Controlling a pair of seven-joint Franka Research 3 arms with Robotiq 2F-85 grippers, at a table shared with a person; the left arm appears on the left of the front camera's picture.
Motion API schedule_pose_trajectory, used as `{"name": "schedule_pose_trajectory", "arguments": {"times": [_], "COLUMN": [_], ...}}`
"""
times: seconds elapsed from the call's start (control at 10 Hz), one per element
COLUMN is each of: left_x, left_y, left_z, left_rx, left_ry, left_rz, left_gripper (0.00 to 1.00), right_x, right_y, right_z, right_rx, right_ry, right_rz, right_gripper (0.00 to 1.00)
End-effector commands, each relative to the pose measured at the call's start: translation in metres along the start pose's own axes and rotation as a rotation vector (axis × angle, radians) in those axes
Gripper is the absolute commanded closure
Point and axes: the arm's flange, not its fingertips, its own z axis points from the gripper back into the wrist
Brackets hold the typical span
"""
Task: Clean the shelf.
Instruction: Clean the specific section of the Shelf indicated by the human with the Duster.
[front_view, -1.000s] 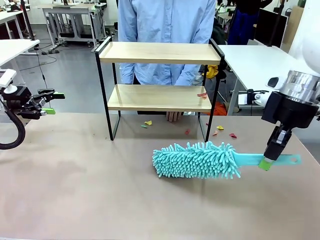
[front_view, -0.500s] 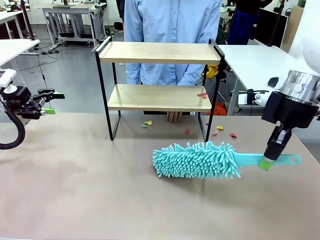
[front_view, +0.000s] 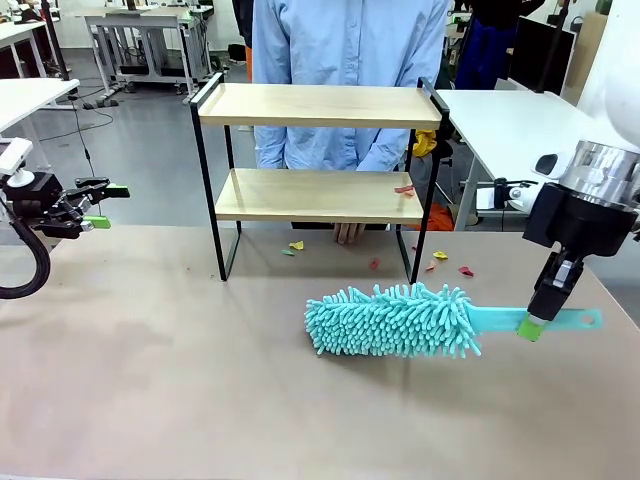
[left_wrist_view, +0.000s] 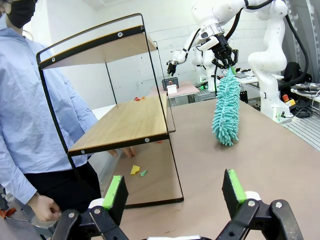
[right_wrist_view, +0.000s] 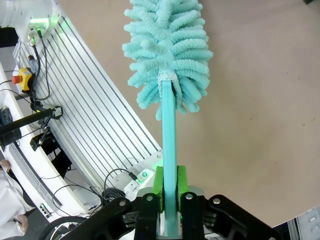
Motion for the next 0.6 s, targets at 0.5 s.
{"name": "schedule_pose_trajectory", "arguments": {"times": [0.5], "left_x": [0.004], "left_y": [0.000], "left_z": [-0.001], "left_rx": [-0.003], "left_ry": [-0.001], "left_rz": [-0.004], "left_gripper": [0.00], "right_x": [0.038], "right_y": [0.123], "right_z": [-0.022], "right_rx": [-0.102], "right_ry": [-0.172], "right_rz": [-0.229], "right_gripper": [0.87]}}
